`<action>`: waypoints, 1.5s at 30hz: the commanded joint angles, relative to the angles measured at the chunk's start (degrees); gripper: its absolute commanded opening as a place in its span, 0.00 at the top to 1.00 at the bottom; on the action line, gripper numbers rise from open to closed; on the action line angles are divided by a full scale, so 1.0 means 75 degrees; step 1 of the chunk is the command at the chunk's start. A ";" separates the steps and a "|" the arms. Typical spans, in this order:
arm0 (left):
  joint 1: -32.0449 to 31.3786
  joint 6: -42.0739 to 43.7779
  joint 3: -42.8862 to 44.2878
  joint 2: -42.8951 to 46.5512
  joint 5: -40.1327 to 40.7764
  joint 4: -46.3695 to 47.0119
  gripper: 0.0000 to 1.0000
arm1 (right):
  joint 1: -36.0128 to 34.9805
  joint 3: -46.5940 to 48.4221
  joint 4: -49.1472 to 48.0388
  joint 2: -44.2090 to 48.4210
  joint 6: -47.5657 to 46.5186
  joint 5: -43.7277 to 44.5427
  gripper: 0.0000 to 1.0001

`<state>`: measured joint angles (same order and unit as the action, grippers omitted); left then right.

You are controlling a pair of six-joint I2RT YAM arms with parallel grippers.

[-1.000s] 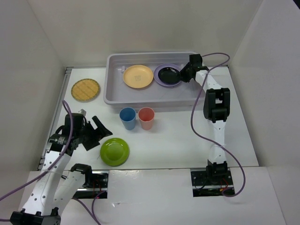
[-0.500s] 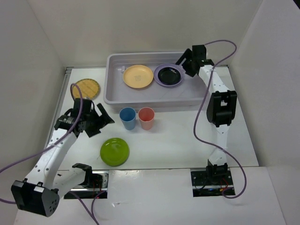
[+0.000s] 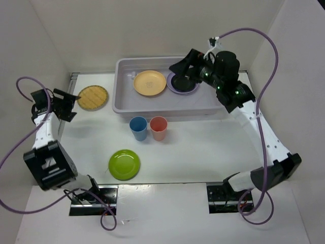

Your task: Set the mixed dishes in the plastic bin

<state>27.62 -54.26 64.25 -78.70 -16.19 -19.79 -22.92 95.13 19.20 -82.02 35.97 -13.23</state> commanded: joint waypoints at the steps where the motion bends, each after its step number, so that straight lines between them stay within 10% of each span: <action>1: 0.0326 -0.0383 -0.0457 -0.0990 -0.1592 0.1349 0.09 | -0.0481 -0.0987 -0.0076 0.0608 -0.0284 -0.0461 0.10; 30: 0.0478 -0.0816 0.0396 -0.4799 -0.1229 0.3647 0.20 | -0.0964 -0.1563 0.1025 0.2029 -0.0530 0.0042 0.09; 45: -0.0142 -0.1613 0.0948 -0.5749 -0.0643 0.4197 0.54 | -0.0964 -0.1072 0.1341 0.2030 -0.0389 0.0440 0.09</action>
<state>27.62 -65.32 70.26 -119.61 -23.77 10.92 -29.98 82.61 28.95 -68.53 32.99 -11.29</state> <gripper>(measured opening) 0.497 0.912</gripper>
